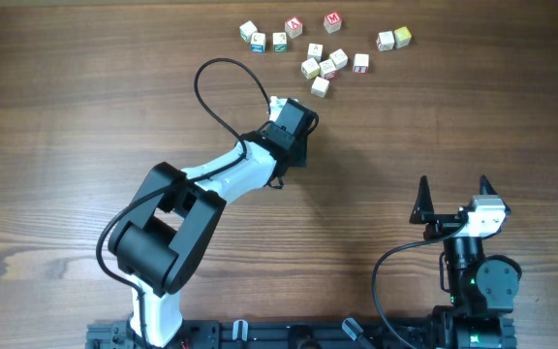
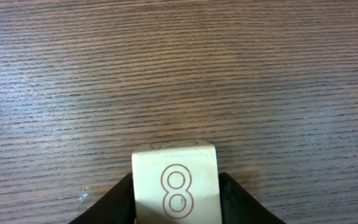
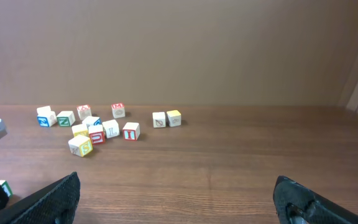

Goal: Form a tower

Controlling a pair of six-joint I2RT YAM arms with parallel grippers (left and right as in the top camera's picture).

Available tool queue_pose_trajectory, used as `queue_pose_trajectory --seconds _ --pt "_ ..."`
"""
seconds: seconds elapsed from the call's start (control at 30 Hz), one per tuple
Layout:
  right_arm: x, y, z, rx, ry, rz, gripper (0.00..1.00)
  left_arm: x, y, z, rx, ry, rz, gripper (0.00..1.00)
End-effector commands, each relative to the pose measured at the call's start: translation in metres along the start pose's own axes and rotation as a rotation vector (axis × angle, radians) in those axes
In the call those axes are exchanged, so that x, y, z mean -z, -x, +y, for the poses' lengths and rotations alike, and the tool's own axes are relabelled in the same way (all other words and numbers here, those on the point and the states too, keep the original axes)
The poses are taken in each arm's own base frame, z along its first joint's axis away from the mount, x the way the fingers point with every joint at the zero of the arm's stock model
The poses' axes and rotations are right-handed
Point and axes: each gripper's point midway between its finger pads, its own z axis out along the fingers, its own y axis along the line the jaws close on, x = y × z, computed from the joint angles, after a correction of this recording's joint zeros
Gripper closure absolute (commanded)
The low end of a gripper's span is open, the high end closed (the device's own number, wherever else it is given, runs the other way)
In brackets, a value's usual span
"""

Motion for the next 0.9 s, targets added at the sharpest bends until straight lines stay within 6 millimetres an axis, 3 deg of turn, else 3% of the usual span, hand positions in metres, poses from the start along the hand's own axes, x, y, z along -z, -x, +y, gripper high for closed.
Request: queue_pose_trajectory --seconds 0.0,0.87 --pt "0.000 0.000 0.004 -0.013 0.021 -0.001 0.00 -0.008 -0.016 0.000 -0.017 -0.005 0.043 0.58" --pt "0.000 0.000 0.004 -0.013 0.021 -0.002 0.00 -0.008 -0.001 0.015 -0.009 0.077 -0.027 0.61"
